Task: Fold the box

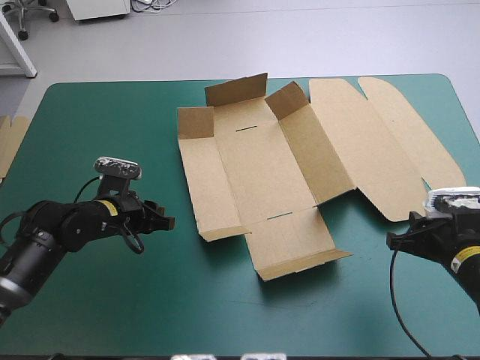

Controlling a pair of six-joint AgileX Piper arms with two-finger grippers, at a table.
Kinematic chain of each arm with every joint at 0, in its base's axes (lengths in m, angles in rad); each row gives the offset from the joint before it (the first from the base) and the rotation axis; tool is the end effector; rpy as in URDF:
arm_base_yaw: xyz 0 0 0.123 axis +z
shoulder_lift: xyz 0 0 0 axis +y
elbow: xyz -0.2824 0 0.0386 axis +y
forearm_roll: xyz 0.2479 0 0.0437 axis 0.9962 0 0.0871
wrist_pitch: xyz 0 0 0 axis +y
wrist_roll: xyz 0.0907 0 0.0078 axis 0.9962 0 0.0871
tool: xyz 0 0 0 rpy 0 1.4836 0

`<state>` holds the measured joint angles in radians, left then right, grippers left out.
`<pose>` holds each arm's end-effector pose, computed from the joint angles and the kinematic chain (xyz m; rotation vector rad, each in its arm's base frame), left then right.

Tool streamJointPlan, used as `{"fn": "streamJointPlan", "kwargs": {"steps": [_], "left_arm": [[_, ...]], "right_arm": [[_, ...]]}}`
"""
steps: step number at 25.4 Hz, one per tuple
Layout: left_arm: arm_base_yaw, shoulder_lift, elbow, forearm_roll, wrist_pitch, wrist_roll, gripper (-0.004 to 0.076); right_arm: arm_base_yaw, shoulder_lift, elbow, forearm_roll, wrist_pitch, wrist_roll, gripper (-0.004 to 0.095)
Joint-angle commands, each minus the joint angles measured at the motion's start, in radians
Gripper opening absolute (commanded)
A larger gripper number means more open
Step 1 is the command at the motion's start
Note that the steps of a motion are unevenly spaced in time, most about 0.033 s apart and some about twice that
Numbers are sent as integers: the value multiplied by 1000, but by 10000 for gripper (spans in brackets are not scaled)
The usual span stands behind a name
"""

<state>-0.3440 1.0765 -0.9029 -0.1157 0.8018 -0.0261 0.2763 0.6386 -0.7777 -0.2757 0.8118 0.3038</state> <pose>0.1943 -0.0776 0.3199 0.3293 2.4529 -0.2977 0.1117 0.0129 0.3520 -0.0588 2.1238 0.0169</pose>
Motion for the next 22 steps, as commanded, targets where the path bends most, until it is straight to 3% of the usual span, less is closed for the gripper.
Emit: {"fn": "streamJointPlan", "kwargs": {"steps": [1, 6, 10, 13, 16, 20, 22], "left_arm": [[-6, 56, -36, -55, -67, 4, 341], [34, 100, -36, -133, -126, 15, 371], [167, 121, -36, -329, -126, 171, 371], [299, 162, -36, -578, -54, 372, 371], [415, 257, -36, -821, 85, 559, 371], [428, 358, -36, -987, 152, 691, 371], [428, 389, -18, -1004, 135, 730, 371]], "right_arm": [[-5, 58, -71, -17, -43, -24, 387], [-5, 119, -134, -14, -31, -35, 424], [-5, 171, -194, -14, -14, -51, 456], [-5, 212, -236, -16, -7, -69, 457], [-5, 266, -310, -12, -5, -79, 457], [-5, 346, -452, 35, 11, -124, 457], [-5, 379, -490, 36, 28, -136, 457]]}}
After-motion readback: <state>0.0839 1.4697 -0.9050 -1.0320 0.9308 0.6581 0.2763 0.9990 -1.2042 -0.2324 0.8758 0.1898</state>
